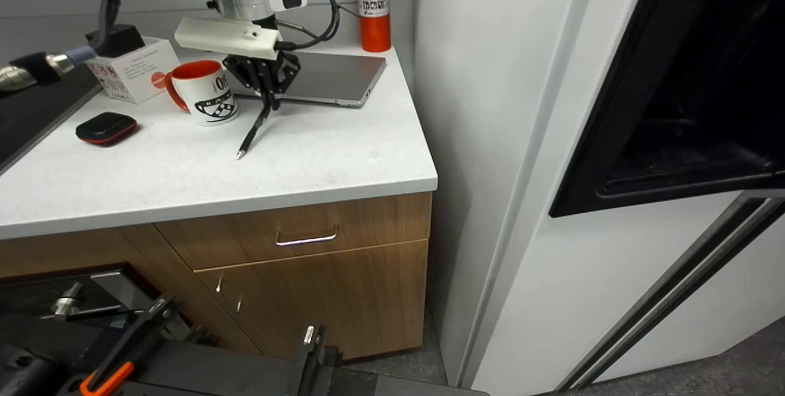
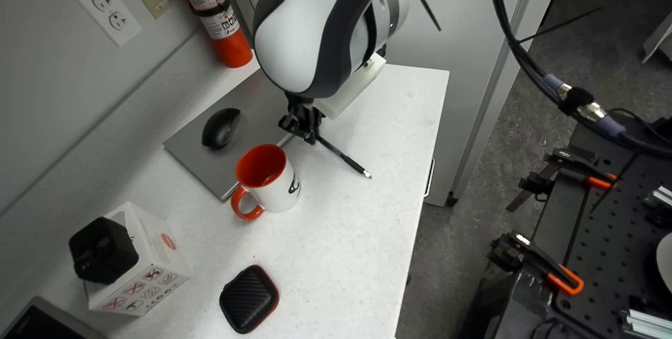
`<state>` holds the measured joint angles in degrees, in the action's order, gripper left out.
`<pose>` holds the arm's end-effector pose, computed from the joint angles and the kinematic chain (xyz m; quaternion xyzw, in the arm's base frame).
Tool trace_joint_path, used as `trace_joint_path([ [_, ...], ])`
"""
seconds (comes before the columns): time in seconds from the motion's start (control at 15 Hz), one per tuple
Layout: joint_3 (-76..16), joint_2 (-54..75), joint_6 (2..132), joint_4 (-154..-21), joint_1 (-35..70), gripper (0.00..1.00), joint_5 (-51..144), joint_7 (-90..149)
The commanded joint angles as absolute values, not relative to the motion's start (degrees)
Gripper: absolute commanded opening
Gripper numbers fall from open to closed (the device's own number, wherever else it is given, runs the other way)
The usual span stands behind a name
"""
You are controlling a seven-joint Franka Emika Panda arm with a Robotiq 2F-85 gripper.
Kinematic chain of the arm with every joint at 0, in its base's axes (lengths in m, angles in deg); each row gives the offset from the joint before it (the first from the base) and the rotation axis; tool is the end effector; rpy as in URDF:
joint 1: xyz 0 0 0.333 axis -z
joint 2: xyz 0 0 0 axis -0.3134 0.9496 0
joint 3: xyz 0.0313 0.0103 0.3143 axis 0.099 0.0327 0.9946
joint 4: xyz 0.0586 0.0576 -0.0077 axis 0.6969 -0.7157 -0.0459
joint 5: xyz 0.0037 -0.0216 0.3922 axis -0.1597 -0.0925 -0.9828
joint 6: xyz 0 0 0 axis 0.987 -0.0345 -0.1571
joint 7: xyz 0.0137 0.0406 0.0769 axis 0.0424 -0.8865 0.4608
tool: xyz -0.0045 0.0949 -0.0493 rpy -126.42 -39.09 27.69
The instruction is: Take the black pen out of the mug
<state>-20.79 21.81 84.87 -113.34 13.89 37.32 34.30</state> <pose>0.5952 0.0971 0.2063 -0.9967 -0.0258 -0.0531 0.0556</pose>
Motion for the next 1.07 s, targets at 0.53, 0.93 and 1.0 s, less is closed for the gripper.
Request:
trace_joint_path([
  [0.53, -19.6, 23.2, 84.5, -109.8, 16.2, 1.00, 35.2, 34.7],
  [0.93, -19.7, 23.2, 84.7, -110.1, 16.2, 1.00, 35.7, 34.7],
  [1.0, -19.6, 23.2, 84.7, -110.0, 16.3, 1.00, 35.6, 34.8],
])
